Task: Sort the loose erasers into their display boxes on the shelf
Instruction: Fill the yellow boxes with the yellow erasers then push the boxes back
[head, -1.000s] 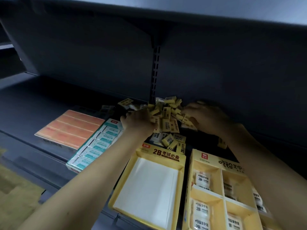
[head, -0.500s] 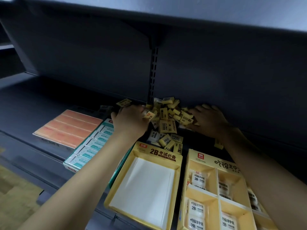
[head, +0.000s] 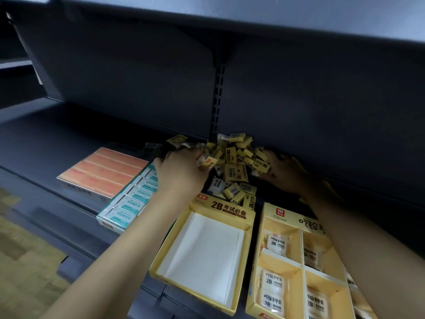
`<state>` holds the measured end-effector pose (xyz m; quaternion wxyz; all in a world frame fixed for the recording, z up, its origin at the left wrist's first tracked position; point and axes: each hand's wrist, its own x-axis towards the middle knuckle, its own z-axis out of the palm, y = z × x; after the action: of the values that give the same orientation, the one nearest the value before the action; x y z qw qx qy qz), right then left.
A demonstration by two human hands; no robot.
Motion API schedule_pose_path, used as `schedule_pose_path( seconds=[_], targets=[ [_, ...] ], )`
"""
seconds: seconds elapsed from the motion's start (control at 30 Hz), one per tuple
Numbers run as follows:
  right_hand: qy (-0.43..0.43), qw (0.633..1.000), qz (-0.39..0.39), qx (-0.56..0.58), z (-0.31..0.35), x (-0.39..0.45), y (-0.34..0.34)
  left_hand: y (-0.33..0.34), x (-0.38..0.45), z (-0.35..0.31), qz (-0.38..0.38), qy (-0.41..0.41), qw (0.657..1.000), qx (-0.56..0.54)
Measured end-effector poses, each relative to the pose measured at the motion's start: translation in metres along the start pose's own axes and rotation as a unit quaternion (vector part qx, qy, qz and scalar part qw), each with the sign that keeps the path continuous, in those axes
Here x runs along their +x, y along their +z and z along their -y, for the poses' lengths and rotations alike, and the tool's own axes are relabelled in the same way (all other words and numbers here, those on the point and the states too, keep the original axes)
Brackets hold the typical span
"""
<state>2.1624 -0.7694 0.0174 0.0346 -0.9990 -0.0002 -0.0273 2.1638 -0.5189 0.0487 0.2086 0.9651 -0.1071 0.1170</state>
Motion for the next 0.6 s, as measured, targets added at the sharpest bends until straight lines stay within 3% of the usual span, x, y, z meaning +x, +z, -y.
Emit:
schedule_pose_path(
  seconds=[0.47, 0.6],
  targets=[
    [-0.019, 0.995, -0.060, -0.078, -0.001, -0.011, -0.008, 0.000, -0.011, 0.000, 0.008, 0.003, 1.000, -0.008],
    [0.004, 0.997, -0.083, 0.001, 0.000, -0.021, -0.016, 0.002, -0.014, -0.007, 0.007, 0.011, 0.999, -0.037]
  ],
)
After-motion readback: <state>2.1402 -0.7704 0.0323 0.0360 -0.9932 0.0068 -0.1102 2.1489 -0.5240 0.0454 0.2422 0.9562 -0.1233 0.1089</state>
